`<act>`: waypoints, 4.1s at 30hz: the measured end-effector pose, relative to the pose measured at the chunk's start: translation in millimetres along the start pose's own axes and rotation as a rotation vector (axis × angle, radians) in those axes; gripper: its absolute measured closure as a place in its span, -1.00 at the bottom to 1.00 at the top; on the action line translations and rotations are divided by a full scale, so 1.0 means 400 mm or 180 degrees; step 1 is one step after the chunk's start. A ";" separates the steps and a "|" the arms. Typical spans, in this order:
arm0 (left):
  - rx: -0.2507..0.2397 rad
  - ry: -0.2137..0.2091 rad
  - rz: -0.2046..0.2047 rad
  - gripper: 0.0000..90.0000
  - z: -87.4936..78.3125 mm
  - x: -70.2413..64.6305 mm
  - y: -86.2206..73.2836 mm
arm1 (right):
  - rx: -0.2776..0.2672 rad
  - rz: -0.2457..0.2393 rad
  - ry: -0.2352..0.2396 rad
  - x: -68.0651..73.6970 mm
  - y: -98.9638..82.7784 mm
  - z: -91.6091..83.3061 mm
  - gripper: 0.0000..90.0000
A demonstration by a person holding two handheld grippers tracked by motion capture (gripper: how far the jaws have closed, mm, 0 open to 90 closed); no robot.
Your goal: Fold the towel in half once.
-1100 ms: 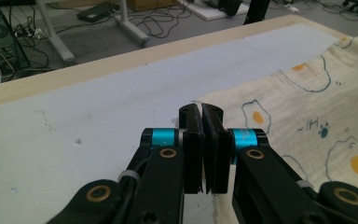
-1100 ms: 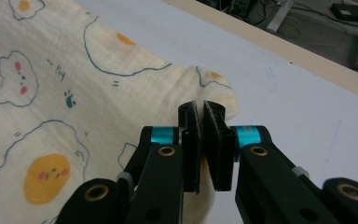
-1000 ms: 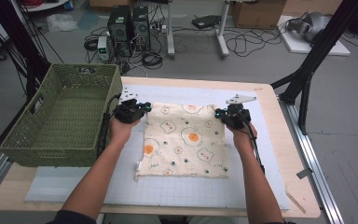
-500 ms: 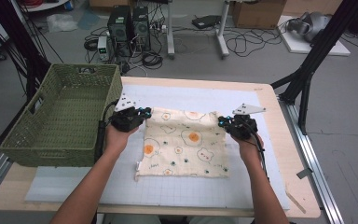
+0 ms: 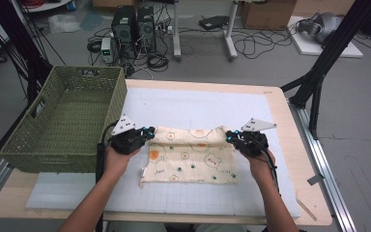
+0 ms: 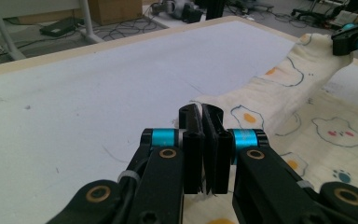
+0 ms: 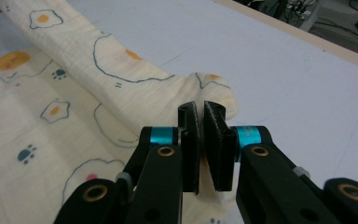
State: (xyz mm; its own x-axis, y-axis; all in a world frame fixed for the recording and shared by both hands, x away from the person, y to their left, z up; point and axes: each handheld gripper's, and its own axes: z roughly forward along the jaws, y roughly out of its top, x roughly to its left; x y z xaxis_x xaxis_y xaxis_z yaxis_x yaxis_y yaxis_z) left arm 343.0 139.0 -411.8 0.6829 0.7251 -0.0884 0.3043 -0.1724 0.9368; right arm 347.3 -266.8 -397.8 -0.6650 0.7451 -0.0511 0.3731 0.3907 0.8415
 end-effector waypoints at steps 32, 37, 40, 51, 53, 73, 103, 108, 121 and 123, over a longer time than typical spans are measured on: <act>0.0285 -0.0214 0.0018 0.73 -0.074 -0.064 -0.093 | 0.0077 0.0017 0.0273 0.088 -0.141 -0.069 0.76; 0.0152 -0.0161 -0.0173 0.22 -0.086 -0.044 -0.083 | 0.0042 0.0091 0.0306 0.081 -0.145 -0.084 0.68; 0.0040 -0.0124 -0.0255 0.18 -0.099 -0.032 -0.078 | 0.0024 0.0099 0.0334 0.075 -0.151 -0.094 0.64; 0.0046 -0.0086 -0.0313 0.14 -0.095 -0.021 -0.079 | -0.0296 0.0141 0.0560 0.059 -0.158 -0.169 0.49; 0.0077 -0.0057 -0.0315 0.14 -0.089 -0.022 -0.080 | -0.0336 0.0186 0.0530 0.050 -0.161 -0.180 0.48; 0.0814 0.0194 -0.0234 0.94 0.016 -0.021 -0.099 | 0.0415 0.0384 0.0191 0.038 -0.161 -0.038 0.70; 0.0666 0.0256 -0.0320 0.02 0.074 0.030 -0.053 | 0.0224 0.0254 -0.0082 -0.001 -0.075 0.030 0.03; 0.0882 0.0193 -0.0276 0.12 0.097 0.030 -0.068 | 0.0423 0.0297 0.0028 -0.016 -0.082 0.078 0.08; 0.0643 0.0331 -0.0210 0.93 0.068 0.022 -0.048 | 0.0406 0.0216 0.0071 -0.006 -0.114 0.039 0.91; 0.0523 0.0389 -0.0201 0.93 0.067 0.020 -0.040 | 0.0374 0.0159 -0.0007 0.000 -0.110 0.038 0.91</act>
State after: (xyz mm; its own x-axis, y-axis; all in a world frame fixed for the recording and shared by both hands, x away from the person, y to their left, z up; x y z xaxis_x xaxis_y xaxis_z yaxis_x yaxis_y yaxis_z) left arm 361.3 129.9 -436.5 0.5765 0.8117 -0.0940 0.4550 -0.2233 0.8620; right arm 341.0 -275.8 -443.0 -0.6423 0.7663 -0.0119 0.4790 0.4136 0.7743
